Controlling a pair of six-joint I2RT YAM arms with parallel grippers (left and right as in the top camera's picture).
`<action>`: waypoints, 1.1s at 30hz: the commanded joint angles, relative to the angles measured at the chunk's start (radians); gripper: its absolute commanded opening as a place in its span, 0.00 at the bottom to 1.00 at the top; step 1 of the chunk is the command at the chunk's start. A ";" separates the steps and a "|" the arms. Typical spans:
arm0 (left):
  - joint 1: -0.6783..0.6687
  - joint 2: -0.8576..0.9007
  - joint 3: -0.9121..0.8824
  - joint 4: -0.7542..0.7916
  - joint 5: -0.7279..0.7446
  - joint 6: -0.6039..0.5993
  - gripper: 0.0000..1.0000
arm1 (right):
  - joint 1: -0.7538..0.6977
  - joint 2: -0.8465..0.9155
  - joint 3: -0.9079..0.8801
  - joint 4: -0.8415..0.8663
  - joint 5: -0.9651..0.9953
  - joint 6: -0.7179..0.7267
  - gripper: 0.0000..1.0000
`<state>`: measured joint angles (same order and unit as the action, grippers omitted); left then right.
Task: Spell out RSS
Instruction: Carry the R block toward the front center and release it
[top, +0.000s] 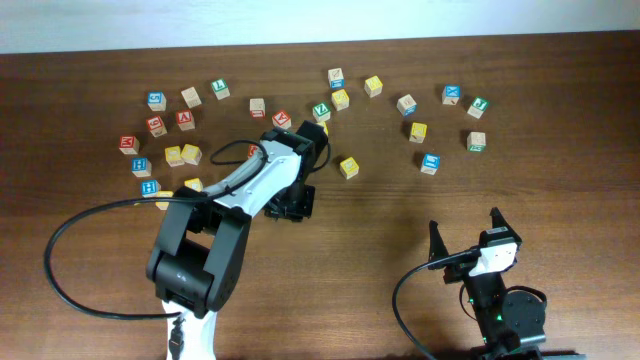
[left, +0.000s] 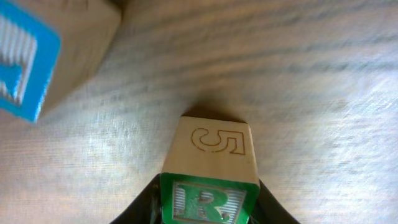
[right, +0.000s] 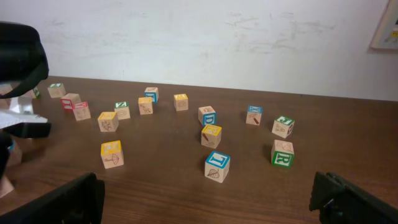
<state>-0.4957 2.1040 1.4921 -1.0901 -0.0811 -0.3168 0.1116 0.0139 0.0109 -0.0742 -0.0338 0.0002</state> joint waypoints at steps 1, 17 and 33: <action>0.008 0.013 -0.006 -0.058 0.018 -0.060 0.26 | -0.007 -0.007 -0.005 -0.005 0.005 0.003 0.98; 0.008 0.013 -0.101 -0.156 0.156 -0.266 0.27 | -0.007 -0.007 -0.005 -0.005 0.005 0.004 0.98; 0.033 0.013 -0.100 -0.052 0.040 -0.183 0.34 | -0.007 -0.007 -0.005 -0.005 0.004 0.004 0.98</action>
<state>-0.4862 2.0853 1.4090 -1.1763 -0.0040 -0.4942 0.1116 0.0139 0.0109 -0.0742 -0.0338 0.0006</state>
